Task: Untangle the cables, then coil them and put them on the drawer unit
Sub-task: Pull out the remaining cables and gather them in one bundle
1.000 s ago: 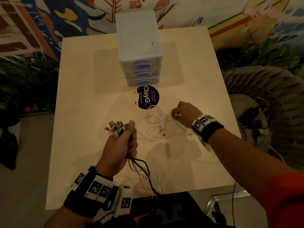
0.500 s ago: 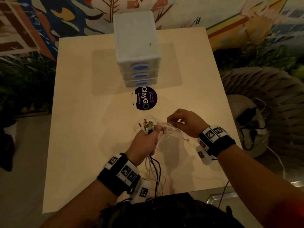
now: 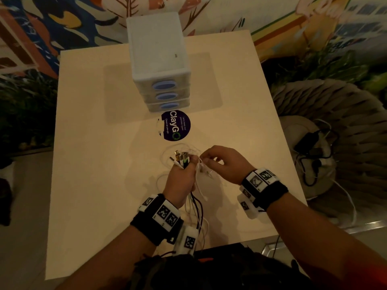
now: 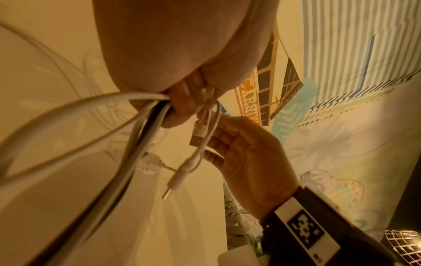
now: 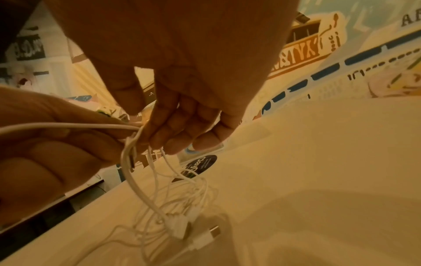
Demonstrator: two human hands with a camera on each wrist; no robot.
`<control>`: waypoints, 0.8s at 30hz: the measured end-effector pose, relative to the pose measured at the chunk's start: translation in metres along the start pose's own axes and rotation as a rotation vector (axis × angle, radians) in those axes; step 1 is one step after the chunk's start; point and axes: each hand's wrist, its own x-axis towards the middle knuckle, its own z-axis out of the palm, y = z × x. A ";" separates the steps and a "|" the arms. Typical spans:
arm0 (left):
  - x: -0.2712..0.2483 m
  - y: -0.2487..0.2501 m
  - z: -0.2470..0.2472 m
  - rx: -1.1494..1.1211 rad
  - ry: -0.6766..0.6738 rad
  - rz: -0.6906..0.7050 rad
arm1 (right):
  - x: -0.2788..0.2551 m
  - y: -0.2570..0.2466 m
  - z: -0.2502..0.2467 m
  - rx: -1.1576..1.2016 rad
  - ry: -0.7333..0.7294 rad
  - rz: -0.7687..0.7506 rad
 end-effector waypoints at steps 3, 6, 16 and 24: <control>0.003 -0.003 -0.003 -0.005 -0.009 0.017 | 0.002 -0.004 0.002 0.040 -0.008 0.067; 0.001 -0.006 -0.007 -0.026 -0.019 0.022 | 0.008 -0.002 -0.001 0.010 0.034 0.120; 0.002 -0.017 -0.025 -0.140 -0.004 0.034 | 0.007 0.022 -0.013 -0.162 0.116 0.231; -0.008 -0.014 -0.016 -0.189 -0.118 0.038 | 0.005 -0.018 0.011 -0.112 -0.087 0.328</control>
